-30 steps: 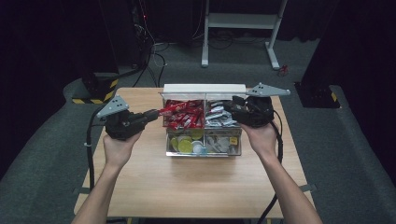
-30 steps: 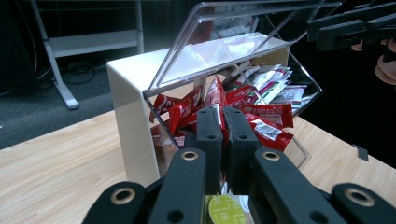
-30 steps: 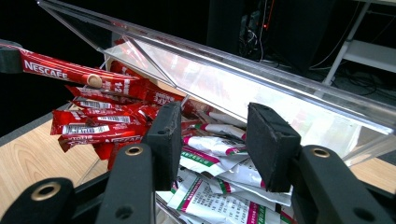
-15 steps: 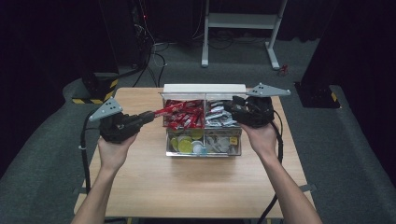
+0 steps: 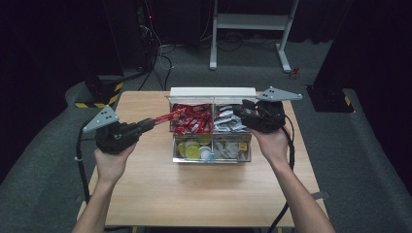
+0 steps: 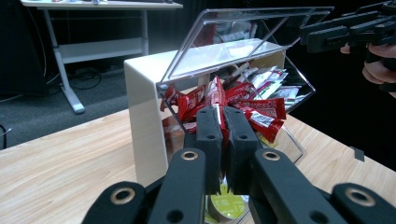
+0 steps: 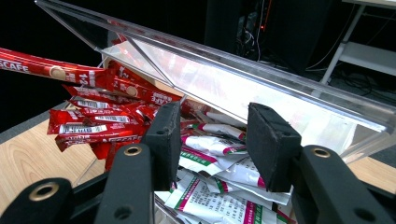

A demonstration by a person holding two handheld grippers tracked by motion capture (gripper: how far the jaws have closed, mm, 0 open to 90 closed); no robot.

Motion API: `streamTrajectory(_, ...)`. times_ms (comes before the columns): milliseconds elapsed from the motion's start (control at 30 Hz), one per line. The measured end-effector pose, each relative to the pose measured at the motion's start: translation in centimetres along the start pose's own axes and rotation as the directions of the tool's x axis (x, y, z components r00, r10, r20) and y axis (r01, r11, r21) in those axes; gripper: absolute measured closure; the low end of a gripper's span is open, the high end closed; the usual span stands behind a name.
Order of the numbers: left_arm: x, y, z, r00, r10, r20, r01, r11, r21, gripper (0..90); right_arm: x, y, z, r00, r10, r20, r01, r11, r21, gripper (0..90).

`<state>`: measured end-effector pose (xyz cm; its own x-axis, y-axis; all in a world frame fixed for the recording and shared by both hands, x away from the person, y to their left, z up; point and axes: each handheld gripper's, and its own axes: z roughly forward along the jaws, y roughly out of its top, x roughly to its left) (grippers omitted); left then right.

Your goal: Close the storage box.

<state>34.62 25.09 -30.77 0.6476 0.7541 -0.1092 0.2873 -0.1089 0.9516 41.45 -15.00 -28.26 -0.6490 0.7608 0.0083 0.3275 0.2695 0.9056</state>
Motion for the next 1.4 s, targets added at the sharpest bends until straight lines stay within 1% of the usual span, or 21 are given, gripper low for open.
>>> streamTrajectory(133, 0.2, -0.2, -0.5, 1.0, -0.007, -0.004, 0.007, 1.0, -0.007, 86.2, 0.0, 0.0, 0.0, 1.0, 0.001, -0.002, -0.001, 1.0, 0.001, 55.3)
streamTrajectory(200, 0.3, -0.3, -0.8, 0.9999, -0.012, 0.003, 0.012, 0.9999, -0.008, 86.1, 0.0, 0.0, 0.0, 1.0, 0.001, -0.002, -0.001, 1.0, 0.002, 55.3)
streamTrajectory(333, 0.4, -0.5, -1.4, 0.9998, -0.016, -0.009, 0.016, 0.9997, -0.016, 86.1, 0.1, 0.0, 0.0, 0.9999, -0.01, 0.009, 0.01, 1.0, 0.003, 55.2)
streamTrajectory(500, 0.7, -0.6, -2.2, 0.9995, -0.028, -0.016, 0.027, 0.999, -0.035, 86.1, 0.1, 0.0, 0.0, 0.9999, -0.009, 0.007, 0.009, 1.0, 0.004, 55.2)
streamTrajectory(633, 0.9, -0.9, -2.6, 0.9994, -0.026, -0.025, 0.025, 0.999, -0.038, 86.1, 0.1, 0.0, 0.0, 1.0, -0.005, 0.006, 0.005, 1.0, 0.004, 55.2)
streamTrajectory(733, 1.2, -1.1, -3.0, 0.9989, -0.035, -0.031, 0.034, 0.9984, -0.046, 86.1, 0.2, 0.0, 0.0, 0.9997, -0.019, 0.017, 0.019, 1.0, 0.006, 55.2)
streamTrajectory(833, 1.5, -1.3, -3.5, 0.9982, -0.051, -0.03, 0.049, 0.997, -0.059, 86.1, 0.1, 0.0, -0.1, 0.9996, -0.019, 0.021, 0.019, 1.0, 0.008, 55.2)
streamTrajectory(900, 1.5, -1.4, -3.8, 0.998, -0.049, -0.041, 0.046, 0.9969, -0.063, 86.1, 0.0, -0.1, -0.1, 0.9997, -0.013, 0.022, 0.013, 1.0, 0.01, 55.2)
streamTrajectory(1067, 1.9, -1.7, -4.5, 0.9966, -0.058, -0.058, 0.053, 0.9956, -0.077, 86.1, 0.0, -0.1, -0.1, 0.9997, -0.013, 0.022, 0.013, 1.0, 0.009, 55.2)
streamTrajectory(1133, 2.0, -1.8, -4.8, 0.9954, -0.069, -0.066, 0.063, 0.9943, -0.085, 86.0, -0.1, -0.1, -0.1, 0.9997, -0.014, 0.02, 0.014, 1.0, 0.007, 55.2)
streamTrajectory(1200, 2.2, -1.9, -5.0, 0.9945, -0.072, -0.076, 0.065, 0.9939, -0.089, 86.1, 0.0, -0.1, -0.1, 0.9996, -0.016, 0.021, 0.016, 1.0, 0.009, 55.1)
streamTrajectory(1300, 2.2, -2.2, -5.4, 0.9933, -0.069, -0.093, 0.059, 0.993, -0.102, 86.1, -0.2, -0.1, -0.2, 0.9998, -0.005, 0.017, 0.005, 1.0, 0.006, 55.3)
streamTrajectory(1400, 2.3, -2.4, -5.5, 0.9922, -0.068, -0.105, 0.057, 0.9935, -0.099, 86.1, -0.3, -0.2, -0.1, 0.9998, -0.007, 0.021, 0.007, 1.0, 0.013, 55.1)
